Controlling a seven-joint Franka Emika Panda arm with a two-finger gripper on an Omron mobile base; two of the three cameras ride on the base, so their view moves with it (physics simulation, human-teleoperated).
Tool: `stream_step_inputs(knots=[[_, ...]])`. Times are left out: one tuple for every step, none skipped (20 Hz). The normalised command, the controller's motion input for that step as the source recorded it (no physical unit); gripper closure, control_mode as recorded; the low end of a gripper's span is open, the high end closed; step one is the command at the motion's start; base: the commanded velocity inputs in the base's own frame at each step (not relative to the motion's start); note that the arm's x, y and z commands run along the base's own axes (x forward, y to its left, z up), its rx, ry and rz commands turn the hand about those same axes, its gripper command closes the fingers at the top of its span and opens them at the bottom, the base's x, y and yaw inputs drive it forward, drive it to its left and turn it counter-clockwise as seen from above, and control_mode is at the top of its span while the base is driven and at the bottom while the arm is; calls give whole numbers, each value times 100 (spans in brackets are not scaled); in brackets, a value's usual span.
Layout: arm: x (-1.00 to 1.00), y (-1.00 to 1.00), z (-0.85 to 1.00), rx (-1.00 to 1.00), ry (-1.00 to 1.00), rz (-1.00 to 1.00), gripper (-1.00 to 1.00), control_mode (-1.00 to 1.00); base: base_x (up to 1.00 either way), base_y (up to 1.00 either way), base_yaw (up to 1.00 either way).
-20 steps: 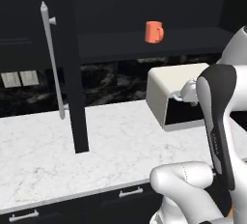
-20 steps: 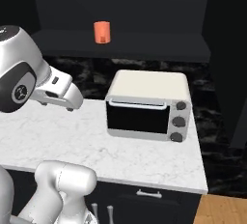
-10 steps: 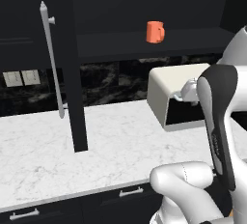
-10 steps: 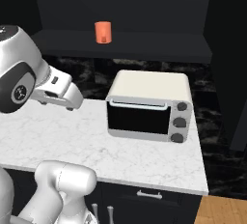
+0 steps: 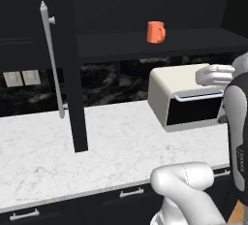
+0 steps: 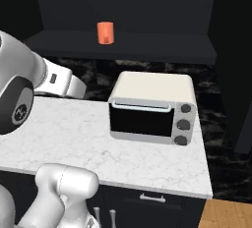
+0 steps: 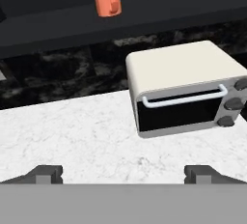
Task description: Gather all objects into one cabinet and sort the glasses and bowls to opposite sides.
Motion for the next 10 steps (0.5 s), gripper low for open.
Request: stream_step_inputs(knots=[[9,-10,20,5,-29,2,-100,-100,0,0,0],[21,-4,4,2,-29,0,-100,-100,0,0,0],[32,-8,11,0,-28,0,-100,-100,0,0,0],[36,-8,12,0,-26,0,-100,-100,0,0,0],[36,-9,16,0,-22,0,-100,-100,0,0,0],[34,-10,21,0,-21,0,-100,-100,0,0,0],[30,-11,31,0,-22,0,-100,-100,0,0,0],[26,-14,29,0,-19,0,-100,-100,0,0,0],[26,-10,38,0,-17,0,-100,-100,0,0,0],[29,-1,55,0,-8,0,-100,-100,0,0,0]])
